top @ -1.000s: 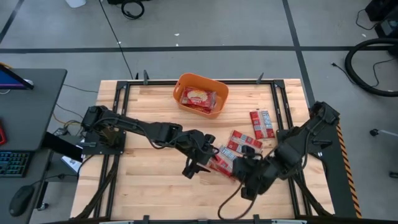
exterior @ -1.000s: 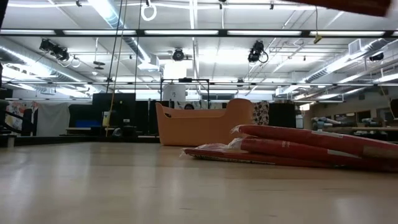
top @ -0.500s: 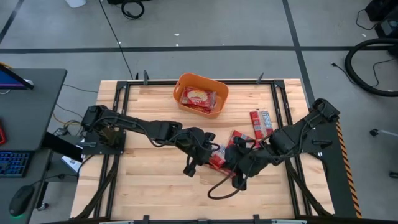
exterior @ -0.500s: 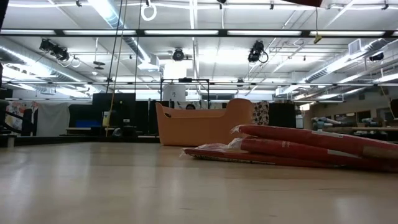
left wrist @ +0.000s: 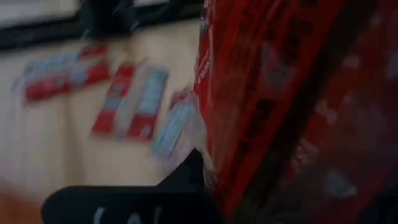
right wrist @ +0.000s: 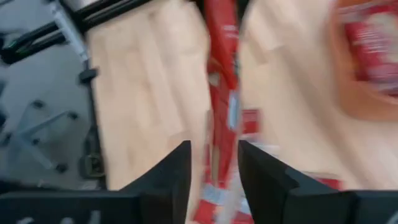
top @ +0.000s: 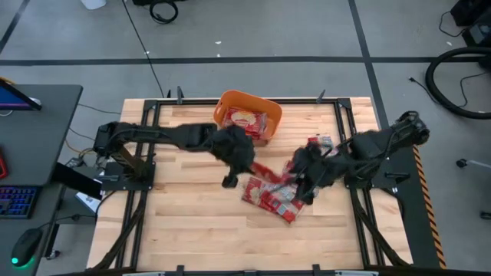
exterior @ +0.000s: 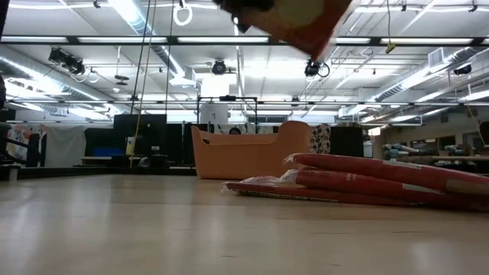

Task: Sort popcorn bags into baskets
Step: Put the red popcorn bag into the orange bin

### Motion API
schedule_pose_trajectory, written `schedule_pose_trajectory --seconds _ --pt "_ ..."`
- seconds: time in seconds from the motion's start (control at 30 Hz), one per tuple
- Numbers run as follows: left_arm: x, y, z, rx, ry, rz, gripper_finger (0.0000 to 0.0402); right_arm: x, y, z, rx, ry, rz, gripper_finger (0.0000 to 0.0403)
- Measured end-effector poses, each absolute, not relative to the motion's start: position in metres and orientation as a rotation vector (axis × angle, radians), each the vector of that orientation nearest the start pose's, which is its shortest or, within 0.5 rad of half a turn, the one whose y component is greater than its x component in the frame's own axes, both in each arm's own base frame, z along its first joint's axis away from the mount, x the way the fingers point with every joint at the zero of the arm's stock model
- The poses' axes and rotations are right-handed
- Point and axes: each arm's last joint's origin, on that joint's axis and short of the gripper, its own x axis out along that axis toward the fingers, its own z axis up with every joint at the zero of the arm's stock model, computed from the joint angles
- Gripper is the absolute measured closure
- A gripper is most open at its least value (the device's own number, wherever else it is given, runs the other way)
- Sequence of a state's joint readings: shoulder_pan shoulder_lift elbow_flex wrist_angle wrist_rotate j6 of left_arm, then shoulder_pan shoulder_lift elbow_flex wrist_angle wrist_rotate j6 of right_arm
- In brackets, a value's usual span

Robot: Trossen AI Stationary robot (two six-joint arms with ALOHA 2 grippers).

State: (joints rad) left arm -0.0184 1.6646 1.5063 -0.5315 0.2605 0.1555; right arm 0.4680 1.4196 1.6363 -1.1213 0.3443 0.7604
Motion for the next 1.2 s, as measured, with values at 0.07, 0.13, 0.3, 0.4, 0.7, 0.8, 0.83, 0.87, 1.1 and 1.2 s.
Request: schedule_pose_trajectory --seconds 0.07,0.13,0.3,0.4,0.7,0.8,0.83,0.87,1.1,1.2 --pt "0.367 0.002 0.329 0.047 0.665 -0.277 0.0373 0.227 0.1 0.409 0.354 0.797 -0.235 0.0255" --pt "0.363 0.022 0.331 0.008 0.679 -0.233 0.0373 0.215 0.093 0.417 0.351 0.769 -0.257 0.0248" --pt "0.353 0.085 0.332 -0.152 0.655 -0.147 0.0373 0.194 0.08 0.43 0.33 0.693 -0.296 0.0247" --pt "0.343 0.122 0.33 -0.256 0.647 -0.064 0.0373 0.189 0.077 0.432 0.303 0.692 -0.292 0.0247" --pt "0.332 0.199 0.287 -0.636 0.716 0.161 0.0374 0.197 0.08 0.426 0.165 0.724 -0.28 0.0247" --pt "0.34 0.211 0.259 -0.765 0.77 0.26 0.0374 0.2 0.082 0.425 0.145 0.734 -0.277 0.0247" --pt "0.343 0.213 0.251 -0.807 0.78 0.287 0.0374 0.2 0.082 0.424 0.141 0.736 -0.275 0.0247" --pt "0.346 0.216 0.242 -0.844 0.79 0.304 0.0374 0.201 0.082 0.424 0.14 0.737 -0.275 0.0247" --pt "0.353 0.225 0.215 -0.914 0.827 0.427 0.0328 0.2 0.082 0.424 0.141 0.737 -0.273 0.0247" --pt "0.352 0.225 0.218 -0.853 0.823 0.47 0.0288 0.2 0.082 0.424 0.142 0.738 -0.271 0.0247"
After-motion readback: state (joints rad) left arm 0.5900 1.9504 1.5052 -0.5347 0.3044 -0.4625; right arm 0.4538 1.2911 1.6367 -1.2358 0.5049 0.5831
